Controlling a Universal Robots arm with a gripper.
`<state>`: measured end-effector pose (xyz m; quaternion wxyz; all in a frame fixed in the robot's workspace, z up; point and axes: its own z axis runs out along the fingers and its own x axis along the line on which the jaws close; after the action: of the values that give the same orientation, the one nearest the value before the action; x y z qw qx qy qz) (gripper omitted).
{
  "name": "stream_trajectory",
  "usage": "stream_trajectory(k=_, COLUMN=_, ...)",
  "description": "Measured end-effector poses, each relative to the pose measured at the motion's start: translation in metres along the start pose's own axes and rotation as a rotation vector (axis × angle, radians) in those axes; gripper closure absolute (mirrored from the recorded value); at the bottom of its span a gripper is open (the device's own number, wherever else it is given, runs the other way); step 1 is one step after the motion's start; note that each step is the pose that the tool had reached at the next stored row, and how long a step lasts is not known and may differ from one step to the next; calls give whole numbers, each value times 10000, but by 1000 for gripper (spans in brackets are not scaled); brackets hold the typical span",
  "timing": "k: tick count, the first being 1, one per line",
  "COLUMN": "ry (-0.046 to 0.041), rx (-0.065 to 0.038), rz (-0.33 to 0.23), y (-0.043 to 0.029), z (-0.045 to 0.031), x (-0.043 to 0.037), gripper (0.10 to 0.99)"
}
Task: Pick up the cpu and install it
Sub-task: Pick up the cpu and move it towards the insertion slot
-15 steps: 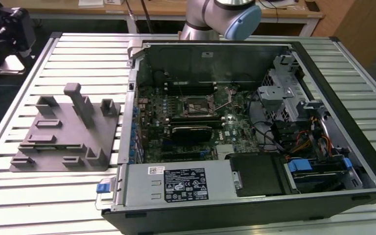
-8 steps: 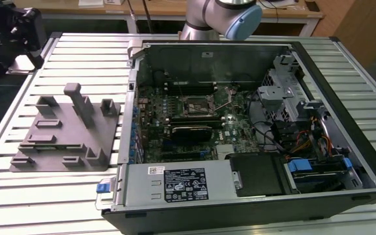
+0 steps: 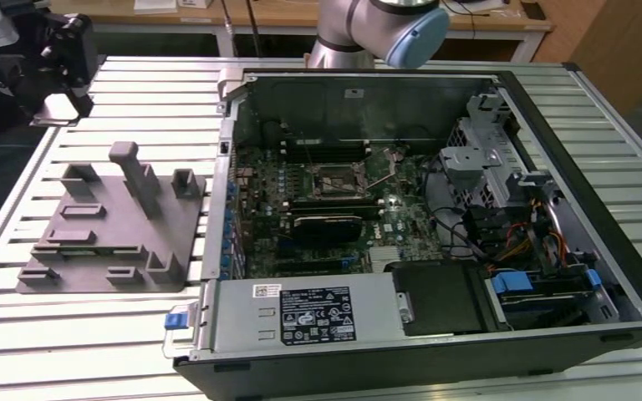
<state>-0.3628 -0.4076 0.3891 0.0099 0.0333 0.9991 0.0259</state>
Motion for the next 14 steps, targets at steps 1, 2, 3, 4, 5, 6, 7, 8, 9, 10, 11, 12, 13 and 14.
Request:
stream_trajectory(k=1, ry=-1, rx=-1, rz=0, y=2, z=1, x=-24, gripper=545)
stream_trajectory(k=2, ry=-1, rx=-1, rz=0, y=4, z=2, x=-50, gripper=545)
stream_trajectory(k=3, ry=-1, rx=-1, rz=0, y=6, z=2, x=-75, gripper=545)
stream_trajectory(k=4, ry=-2, rx=-2, rz=-1, y=7, z=3, x=-100, gripper=545)
stream_trajectory(k=5, ry=-1, rx=0, rz=-1, y=9, z=3, x=-125, gripper=545)
stream_trajectory(k=6, ry=0, rx=0, rz=-1, y=11, z=3, x=-150, gripper=545)
stream_trajectory(k=7, ry=0, rx=0, rz=0, y=13, z=4, x=-175, gripper=545)
stream_trajectory(k=8, ry=-1, rx=-1, rz=0, y=15, z=5, x=-200, gripper=545)
stream_trajectory(k=9, ry=-2, rx=-1, rz=1, y=17, z=6, x=-224, gripper=545)
stream_trajectory(k=10, ry=-1, rx=-1, rz=0, y=19, z=6, x=-248, gripper=545)
stream_trajectory(k=11, ry=-1, rx=-1, rz=0, y=21, z=7, x=-275, gripper=545)
stream_trajectory(k=12, ry=-1, rx=0, rz=0, y=22, z=7, x=-299, gripper=545)
stream_trajectory(k=13, ry=-1, rx=-1, rz=0, y=24, z=8, x=-323, gripper=545)
stream_trajectory(k=14, ry=0, rx=0, rz=0, y=26, z=8, x=-347, gripper=545)
